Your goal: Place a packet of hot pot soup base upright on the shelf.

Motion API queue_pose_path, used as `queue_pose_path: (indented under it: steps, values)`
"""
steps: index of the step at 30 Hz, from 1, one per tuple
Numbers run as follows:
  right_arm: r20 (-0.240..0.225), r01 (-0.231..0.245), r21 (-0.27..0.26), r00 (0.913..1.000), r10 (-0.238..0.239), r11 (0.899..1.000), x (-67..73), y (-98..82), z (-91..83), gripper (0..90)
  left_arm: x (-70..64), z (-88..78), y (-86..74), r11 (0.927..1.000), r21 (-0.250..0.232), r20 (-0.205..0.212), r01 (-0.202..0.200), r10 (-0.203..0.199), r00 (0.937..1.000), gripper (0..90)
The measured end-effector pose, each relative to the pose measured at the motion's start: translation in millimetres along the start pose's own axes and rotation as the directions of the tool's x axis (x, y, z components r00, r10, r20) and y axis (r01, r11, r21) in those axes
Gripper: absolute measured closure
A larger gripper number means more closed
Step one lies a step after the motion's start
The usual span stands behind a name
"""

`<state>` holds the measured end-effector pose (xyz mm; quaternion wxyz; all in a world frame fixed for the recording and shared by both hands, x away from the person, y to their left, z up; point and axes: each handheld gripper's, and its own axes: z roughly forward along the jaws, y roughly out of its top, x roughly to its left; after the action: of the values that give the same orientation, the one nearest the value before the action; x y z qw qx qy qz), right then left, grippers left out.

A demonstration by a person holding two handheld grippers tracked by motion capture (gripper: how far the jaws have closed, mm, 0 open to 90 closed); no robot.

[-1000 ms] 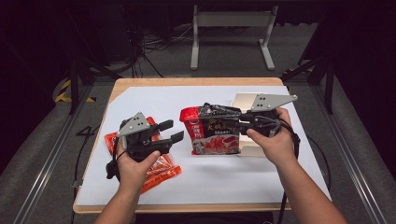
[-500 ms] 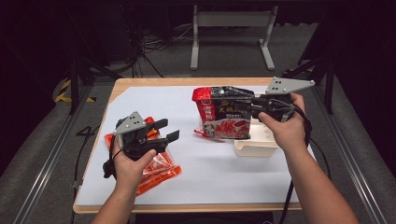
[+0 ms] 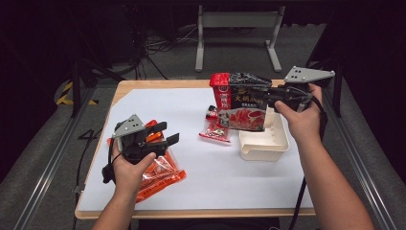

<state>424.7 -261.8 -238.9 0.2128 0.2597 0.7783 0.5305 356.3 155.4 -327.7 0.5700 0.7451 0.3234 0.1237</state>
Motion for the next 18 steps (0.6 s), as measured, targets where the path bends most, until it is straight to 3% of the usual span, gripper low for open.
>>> queue_pose_path:
  steps: [18]
  values:
    - [0.097, 0.024, -0.003, 0.9950, -0.024, 1.000, -43.5, -0.2, 4.4, 80.2, 6.0, 2.4, -3.0, 0.9997, 0.022, -0.015, 0.009, -0.009, 0.9998, 36.8]
